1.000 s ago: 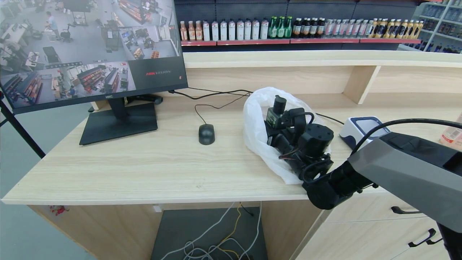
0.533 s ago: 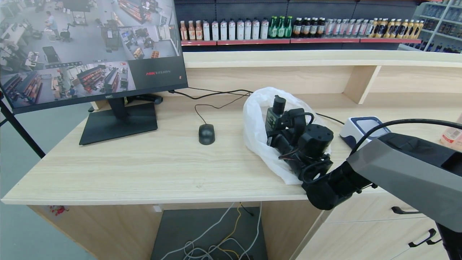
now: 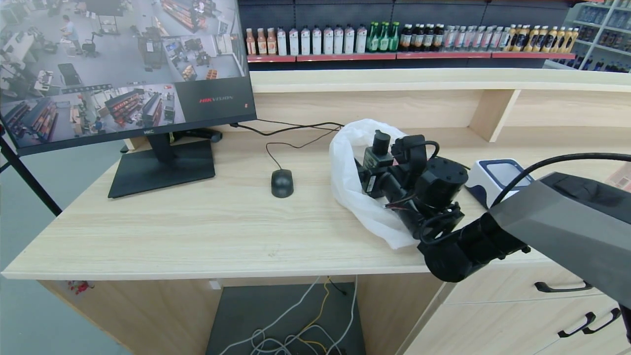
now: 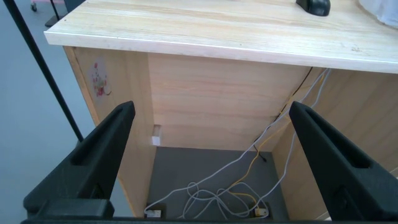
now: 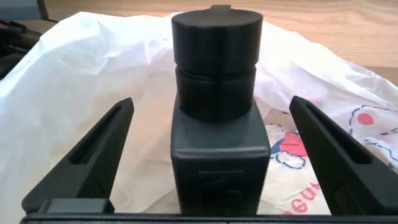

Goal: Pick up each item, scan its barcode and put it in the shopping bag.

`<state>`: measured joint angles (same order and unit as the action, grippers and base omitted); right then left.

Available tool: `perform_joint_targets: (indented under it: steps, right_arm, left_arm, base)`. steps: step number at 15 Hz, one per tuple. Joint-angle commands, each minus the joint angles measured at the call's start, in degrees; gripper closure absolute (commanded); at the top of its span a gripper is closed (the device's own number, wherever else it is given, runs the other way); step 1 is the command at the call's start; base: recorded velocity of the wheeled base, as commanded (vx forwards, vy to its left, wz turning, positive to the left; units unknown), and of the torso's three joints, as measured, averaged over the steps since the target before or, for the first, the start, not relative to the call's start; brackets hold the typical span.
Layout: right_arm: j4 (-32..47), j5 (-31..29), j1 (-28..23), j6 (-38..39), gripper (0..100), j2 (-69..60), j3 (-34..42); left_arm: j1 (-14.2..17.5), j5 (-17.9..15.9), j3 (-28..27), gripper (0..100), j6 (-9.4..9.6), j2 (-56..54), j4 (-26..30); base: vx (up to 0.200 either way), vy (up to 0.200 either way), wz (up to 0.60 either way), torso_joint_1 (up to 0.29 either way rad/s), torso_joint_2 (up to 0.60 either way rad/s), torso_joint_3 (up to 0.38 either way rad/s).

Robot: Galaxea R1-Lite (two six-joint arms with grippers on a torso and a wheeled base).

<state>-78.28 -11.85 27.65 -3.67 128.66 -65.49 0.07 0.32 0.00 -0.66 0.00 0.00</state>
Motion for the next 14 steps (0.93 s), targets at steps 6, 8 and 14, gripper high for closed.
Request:
perform_joint_targets:
  steps: [6,8,14]
  right_arm:
    - [-1.97,0.34,0.74,0.15,0,-11.15,9.5]
    - [-2.14,0.07,1.71,0.15,0,-14.84,11.96]
    - [-11.72,0.34,6.19,1.21,0,-22.84,34.29]
  left_arm:
    - [0.01,0.03,0.0,0,-0.04,0.0,0.0]
    - [0.01,0.03,0.0,0,0.04,0.0,0.0]
    - [0.01,0.03,0.0,0,-0.04,0.0,0.0]
  base:
    - [0.0,0.0,0.0,0.0,0.0,0.0]
    - [0.0,0.0,0.0,0.0,0.0,0.0]
    - [0.0,0.0,0.0,0.0,0.0,0.0]
